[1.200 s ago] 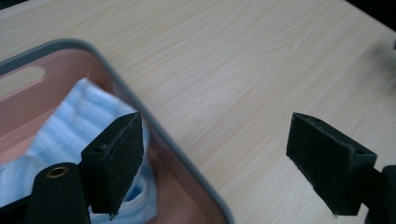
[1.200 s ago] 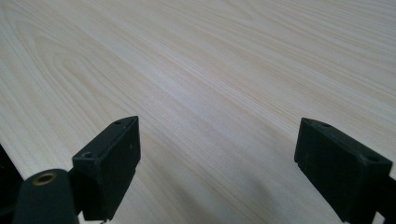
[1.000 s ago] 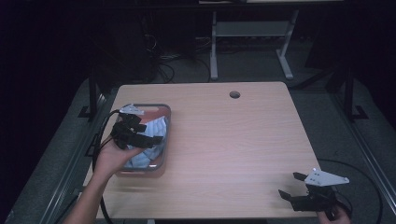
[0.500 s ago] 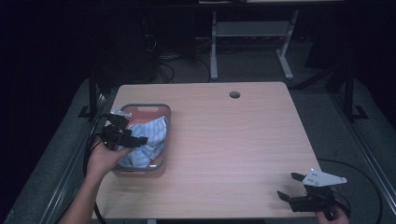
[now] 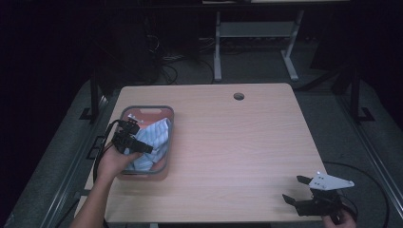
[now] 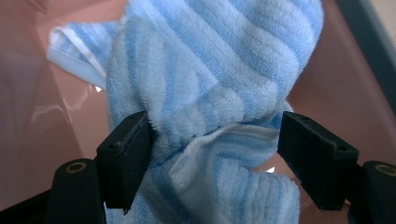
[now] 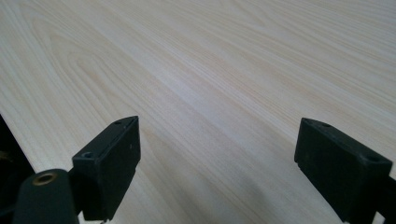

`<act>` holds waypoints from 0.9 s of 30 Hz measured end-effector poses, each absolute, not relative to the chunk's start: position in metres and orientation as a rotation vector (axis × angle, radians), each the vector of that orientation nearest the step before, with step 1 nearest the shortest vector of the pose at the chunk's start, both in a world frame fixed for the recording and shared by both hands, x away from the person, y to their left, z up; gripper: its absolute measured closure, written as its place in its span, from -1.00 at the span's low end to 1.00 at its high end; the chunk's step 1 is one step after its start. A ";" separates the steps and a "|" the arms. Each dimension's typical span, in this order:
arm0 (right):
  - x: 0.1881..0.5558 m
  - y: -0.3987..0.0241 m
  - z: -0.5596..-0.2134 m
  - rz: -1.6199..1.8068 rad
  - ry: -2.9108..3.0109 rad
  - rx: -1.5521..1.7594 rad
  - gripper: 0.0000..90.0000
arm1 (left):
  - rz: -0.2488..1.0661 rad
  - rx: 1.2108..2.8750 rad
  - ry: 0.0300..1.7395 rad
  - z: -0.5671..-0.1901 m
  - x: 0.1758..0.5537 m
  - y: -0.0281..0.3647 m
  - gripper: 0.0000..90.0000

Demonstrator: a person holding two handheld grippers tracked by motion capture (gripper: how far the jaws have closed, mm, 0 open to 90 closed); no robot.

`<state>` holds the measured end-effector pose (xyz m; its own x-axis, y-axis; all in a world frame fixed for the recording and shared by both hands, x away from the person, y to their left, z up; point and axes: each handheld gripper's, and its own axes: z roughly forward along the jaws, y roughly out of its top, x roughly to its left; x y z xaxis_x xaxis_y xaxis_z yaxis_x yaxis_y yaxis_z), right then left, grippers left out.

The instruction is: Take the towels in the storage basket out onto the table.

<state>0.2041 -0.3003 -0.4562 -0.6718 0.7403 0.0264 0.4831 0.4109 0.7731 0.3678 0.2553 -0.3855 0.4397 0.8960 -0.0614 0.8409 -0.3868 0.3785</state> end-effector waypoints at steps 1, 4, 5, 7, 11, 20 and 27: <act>0.204 -0.301 -0.456 1.128 2.351 1.056 -0.69 | 0.184 2.362 1.488 -0.388 0.370 0.254 -0.42; 0.204 -0.301 -0.456 1.128 2.348 1.056 -0.69 | 0.145 2.415 1.491 -0.396 0.375 0.250 -0.43; 0.204 -0.301 -0.456 1.127 2.349 1.054 -0.69 | 0.136 2.433 1.492 -0.398 0.376 0.248 -0.43; 0.204 -0.301 -0.456 1.130 2.346 1.056 -0.69 | 0.119 2.477 1.499 -0.403 0.380 0.244 -0.43; 0.204 -0.301 -0.456 1.130 2.343 1.056 -0.69 | 0.056 2.551 1.510 -0.412 0.384 0.240 -0.34; 0.203 -0.302 -0.456 1.134 2.336 1.068 -0.69 | 0.099 2.635 1.547 -0.422 0.390 0.228 -0.29; 0.202 -0.302 -0.456 1.136 2.325 1.071 -0.69 | 0.143 2.625 1.582 -0.423 0.391 0.229 -0.03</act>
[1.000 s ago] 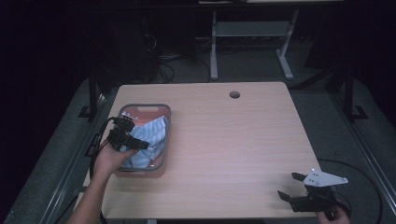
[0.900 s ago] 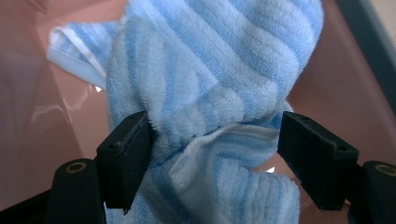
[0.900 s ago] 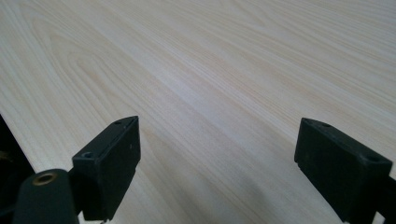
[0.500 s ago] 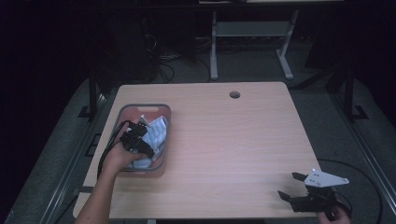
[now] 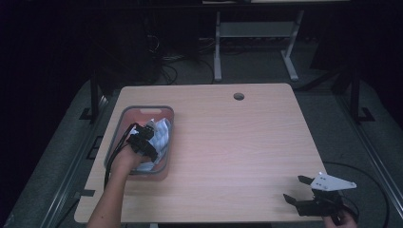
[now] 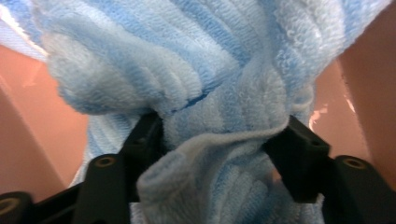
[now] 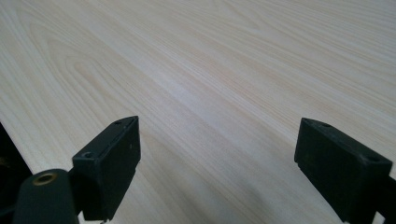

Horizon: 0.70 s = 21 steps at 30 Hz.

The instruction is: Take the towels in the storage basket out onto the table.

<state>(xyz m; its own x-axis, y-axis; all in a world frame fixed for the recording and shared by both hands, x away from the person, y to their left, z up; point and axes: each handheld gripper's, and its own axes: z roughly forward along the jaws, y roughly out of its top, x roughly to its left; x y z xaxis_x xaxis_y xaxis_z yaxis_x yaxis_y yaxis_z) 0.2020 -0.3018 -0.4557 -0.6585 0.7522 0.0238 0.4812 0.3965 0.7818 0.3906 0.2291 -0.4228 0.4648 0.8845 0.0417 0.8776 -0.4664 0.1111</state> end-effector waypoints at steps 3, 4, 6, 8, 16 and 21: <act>0.202 -0.300 -0.456 1.131 2.327 1.066 -0.69 | 0.154 2.598 1.604 -0.422 0.392 0.234 0.20; 0.202 -0.300 -0.456 1.132 2.327 1.069 -0.69 | 0.160 2.593 1.609 -0.422 0.392 0.235 0.26; 0.202 -0.299 -0.456 1.130 2.327 1.064 -0.69 | 0.166 2.588 1.619 -0.422 0.393 0.235 0.33; 0.203 -0.299 -0.456 1.130 2.329 1.061 -0.69 | 0.170 2.579 1.632 -0.422 0.393 0.235 0.36; 0.202 -0.300 -0.456 1.127 2.321 1.077 -0.69 | 0.156 2.471 1.616 -0.415 0.387 0.249 0.50; 0.202 -0.302 -0.455 1.125 2.301 1.082 -0.69 | 0.134 2.323 1.599 -0.400 0.378 0.267 0.52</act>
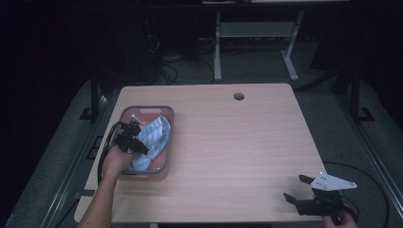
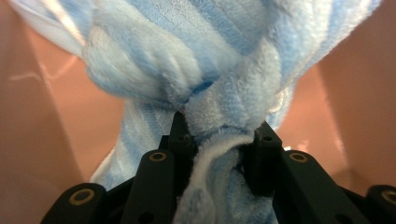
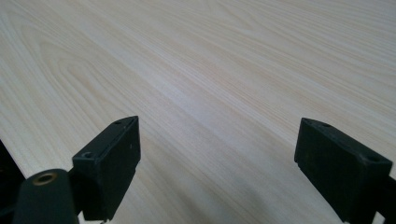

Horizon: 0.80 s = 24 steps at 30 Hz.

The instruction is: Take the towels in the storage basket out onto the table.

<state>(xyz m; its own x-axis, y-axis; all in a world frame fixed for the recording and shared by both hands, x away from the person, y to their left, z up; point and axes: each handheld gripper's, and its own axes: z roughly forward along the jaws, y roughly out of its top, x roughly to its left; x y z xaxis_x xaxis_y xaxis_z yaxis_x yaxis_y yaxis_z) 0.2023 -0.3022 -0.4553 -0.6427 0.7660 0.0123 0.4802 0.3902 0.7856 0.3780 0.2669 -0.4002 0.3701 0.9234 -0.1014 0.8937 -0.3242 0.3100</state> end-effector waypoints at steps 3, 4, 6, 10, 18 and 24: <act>0.202 -0.302 -0.456 1.123 2.304 1.079 -0.69 | 0.178 2.289 1.565 -0.392 0.370 0.272 0.52; 0.202 -0.302 -0.455 1.121 2.304 1.080 -0.69 | 0.180 2.276 1.549 -0.389 0.366 0.275 0.52; 0.202 -0.301 -0.455 1.121 2.304 1.082 -0.69 | 0.189 2.234 1.532 -0.385 0.361 0.280 0.52; 0.202 -0.300 -0.455 1.118 2.304 1.071 -0.69 | 0.193 2.157 1.493 -0.378 0.353 0.289 0.52; 0.202 -0.300 -0.454 1.120 2.305 1.067 -0.69 | 0.189 2.039 1.446 -0.357 0.346 0.299 0.52; 0.202 -0.301 -0.454 1.120 2.310 1.061 -0.69 | 0.183 1.996 1.426 -0.339 0.343 0.301 0.52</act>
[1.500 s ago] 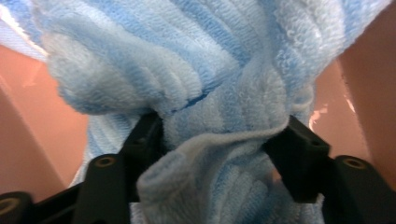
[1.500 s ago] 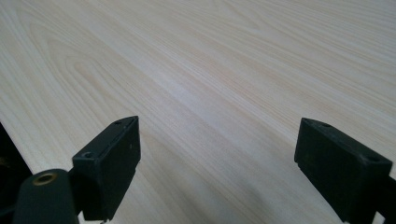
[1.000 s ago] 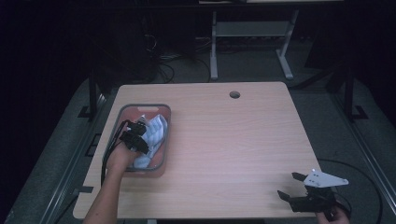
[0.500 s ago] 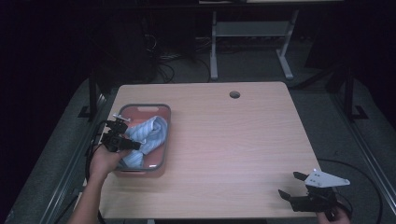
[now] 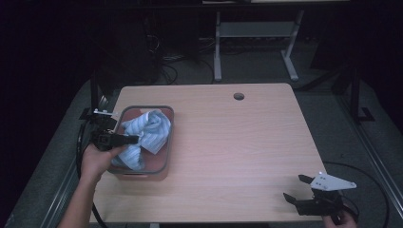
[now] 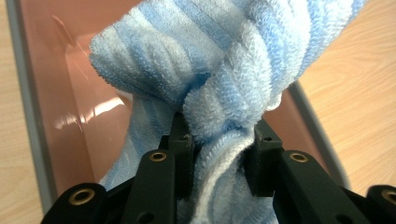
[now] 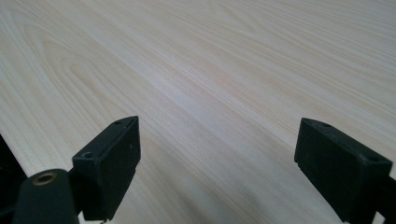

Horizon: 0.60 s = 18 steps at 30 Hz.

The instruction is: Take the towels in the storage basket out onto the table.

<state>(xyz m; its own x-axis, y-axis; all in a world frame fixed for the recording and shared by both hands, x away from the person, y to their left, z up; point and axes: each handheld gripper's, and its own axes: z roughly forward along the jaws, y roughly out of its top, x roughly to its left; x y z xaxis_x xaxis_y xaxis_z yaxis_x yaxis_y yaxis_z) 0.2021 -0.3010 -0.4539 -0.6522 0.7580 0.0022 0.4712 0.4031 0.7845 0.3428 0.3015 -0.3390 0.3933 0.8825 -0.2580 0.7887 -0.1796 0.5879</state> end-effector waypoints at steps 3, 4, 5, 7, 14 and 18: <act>0.202 -0.300 -0.453 1.125 2.316 1.057 -0.69 | 0.193 2.003 1.408 -0.329 0.342 0.300 0.52; 0.203 -0.300 -0.453 1.123 2.319 1.054 -0.69 | 0.188 2.000 1.403 -0.326 0.341 0.299 0.51; 0.203 -0.300 -0.454 1.122 2.321 1.049 -0.69 | 0.195 2.001 1.400 -0.323 0.341 0.298 0.52; 0.203 -0.299 -0.455 1.119 2.324 1.056 -0.69 | 0.200 1.993 1.389 -0.316 0.341 0.297 0.52; 0.203 -0.301 -0.454 1.122 2.310 1.061 -0.69 | 0.202 1.936 1.336 -0.294 0.341 0.292 0.52; 0.204 -0.301 -0.454 1.123 2.311 1.066 -0.69 | 0.211 1.929 1.316 -0.282 0.340 0.289 0.52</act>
<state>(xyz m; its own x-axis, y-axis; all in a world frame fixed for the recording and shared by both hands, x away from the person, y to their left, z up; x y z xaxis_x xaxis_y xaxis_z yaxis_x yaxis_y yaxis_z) 0.2037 -0.3011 -0.4541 -0.6515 0.7587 0.0072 0.4744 0.3999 0.7842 0.3396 0.2890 -0.2822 0.4508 0.8490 -0.2755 0.7200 -0.1635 0.6744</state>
